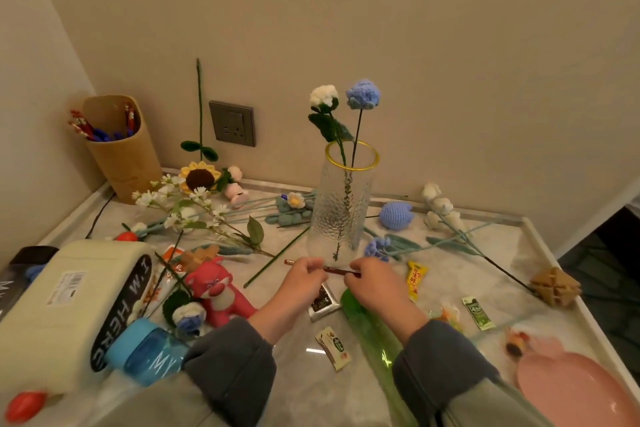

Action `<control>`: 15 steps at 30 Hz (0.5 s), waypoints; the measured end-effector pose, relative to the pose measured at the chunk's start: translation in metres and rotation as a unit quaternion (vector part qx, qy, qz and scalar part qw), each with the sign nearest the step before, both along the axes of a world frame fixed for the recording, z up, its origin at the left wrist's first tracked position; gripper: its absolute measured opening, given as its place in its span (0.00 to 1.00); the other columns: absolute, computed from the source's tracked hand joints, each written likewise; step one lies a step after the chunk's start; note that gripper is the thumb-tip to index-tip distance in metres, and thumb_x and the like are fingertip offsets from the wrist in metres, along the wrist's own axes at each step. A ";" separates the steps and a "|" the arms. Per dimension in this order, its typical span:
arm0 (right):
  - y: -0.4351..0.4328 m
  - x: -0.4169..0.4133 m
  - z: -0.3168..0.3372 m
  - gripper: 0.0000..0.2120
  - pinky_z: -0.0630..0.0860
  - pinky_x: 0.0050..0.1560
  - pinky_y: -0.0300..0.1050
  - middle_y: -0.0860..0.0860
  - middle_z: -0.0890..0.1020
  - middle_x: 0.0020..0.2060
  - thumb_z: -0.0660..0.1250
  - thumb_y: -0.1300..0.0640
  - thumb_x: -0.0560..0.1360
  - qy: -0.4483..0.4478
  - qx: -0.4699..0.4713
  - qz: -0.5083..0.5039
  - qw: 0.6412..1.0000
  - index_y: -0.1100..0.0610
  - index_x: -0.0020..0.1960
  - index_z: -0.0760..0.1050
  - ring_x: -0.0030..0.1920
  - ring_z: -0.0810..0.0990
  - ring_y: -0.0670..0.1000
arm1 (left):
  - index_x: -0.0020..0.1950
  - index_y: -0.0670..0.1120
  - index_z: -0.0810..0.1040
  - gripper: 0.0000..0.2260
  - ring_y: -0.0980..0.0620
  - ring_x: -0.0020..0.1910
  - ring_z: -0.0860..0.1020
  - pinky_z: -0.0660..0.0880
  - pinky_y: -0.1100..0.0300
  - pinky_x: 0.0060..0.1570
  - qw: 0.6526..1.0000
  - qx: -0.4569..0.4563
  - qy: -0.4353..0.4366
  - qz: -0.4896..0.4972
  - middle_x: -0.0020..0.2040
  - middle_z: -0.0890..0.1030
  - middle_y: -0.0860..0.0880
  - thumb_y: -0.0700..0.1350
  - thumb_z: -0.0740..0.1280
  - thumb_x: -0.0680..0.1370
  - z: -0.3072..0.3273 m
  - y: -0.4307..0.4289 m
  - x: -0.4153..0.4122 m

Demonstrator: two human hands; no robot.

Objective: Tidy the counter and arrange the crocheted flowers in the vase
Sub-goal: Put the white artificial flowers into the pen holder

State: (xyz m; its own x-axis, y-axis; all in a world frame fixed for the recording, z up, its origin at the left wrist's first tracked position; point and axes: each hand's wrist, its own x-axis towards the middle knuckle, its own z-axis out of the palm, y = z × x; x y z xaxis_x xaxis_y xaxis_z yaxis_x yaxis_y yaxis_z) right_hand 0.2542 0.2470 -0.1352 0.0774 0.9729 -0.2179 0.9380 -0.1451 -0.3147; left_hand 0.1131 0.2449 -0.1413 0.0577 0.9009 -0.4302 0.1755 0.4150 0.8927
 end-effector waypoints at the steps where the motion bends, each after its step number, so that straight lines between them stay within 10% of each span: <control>1: 0.003 -0.001 -0.001 0.11 0.79 0.44 0.46 0.51 0.82 0.41 0.61 0.49 0.74 0.002 -0.009 -0.002 1.000 0.52 0.48 0.80 0.44 0.80 0.52 | 0.67 0.44 0.70 0.17 0.51 0.55 0.75 0.73 0.56 0.59 1.000 -0.005 0.000 0.009 0.60 0.75 0.46 0.38 0.62 0.78 -0.003 0.001 0.003; 10: 0.036 -0.001 -0.001 0.09 0.77 0.49 0.49 0.53 0.81 0.48 0.66 0.57 0.73 -0.067 -0.040 0.027 0.997 0.54 0.53 0.77 0.51 0.80 0.55 | 0.68 0.43 0.69 0.16 0.49 0.49 0.80 0.79 0.57 0.47 0.996 -0.042 -0.026 0.078 0.47 0.78 0.46 0.39 0.61 0.79 -0.026 0.016 0.012; 15: 0.040 0.000 -0.004 0.10 0.76 0.52 0.51 0.56 0.80 0.53 0.64 0.60 0.74 -0.083 -0.055 0.059 0.993 0.57 0.55 0.75 0.55 0.79 0.57 | 0.43 0.50 0.74 0.09 0.52 0.42 0.79 0.78 0.61 0.39 0.995 -0.035 -0.024 0.090 0.40 0.79 0.49 0.38 0.61 0.79 -0.026 0.016 0.012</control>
State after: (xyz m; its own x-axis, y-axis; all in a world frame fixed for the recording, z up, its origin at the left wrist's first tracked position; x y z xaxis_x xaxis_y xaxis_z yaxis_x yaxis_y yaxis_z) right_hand 0.2545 0.2865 -0.1391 0.0086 0.9481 -0.3180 0.9881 -0.0569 -0.1429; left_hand 0.1254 0.2609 -0.1677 -0.0793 0.8664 -0.4931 0.0509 0.4975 0.8660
